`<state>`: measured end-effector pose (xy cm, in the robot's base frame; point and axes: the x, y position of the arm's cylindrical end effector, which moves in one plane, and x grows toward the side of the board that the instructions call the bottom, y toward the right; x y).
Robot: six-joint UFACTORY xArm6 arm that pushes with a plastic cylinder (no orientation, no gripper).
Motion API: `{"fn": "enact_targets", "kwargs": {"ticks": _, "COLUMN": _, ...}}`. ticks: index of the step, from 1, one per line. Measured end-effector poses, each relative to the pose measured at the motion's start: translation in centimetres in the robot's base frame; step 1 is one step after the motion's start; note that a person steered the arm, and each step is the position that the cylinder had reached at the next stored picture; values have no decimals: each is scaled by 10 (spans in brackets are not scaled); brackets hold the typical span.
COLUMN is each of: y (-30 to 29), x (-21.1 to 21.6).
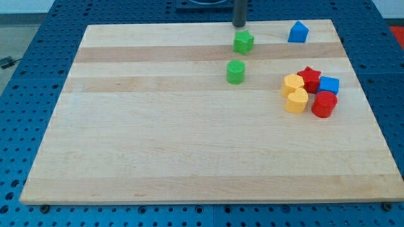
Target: Push the green star into the green circle
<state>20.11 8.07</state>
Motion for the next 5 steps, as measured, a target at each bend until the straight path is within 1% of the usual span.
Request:
{"fn": "enact_targets", "kwargs": {"ticks": 2, "y": 2, "x": 77}}
{"fn": "enact_targets", "kwargs": {"ticks": 3, "y": -11, "x": 114}}
{"fn": "enact_targets", "kwargs": {"ticks": 4, "y": -11, "x": 108}}
{"fn": "enact_targets", "kwargs": {"ticks": 5, "y": 20, "x": 90}}
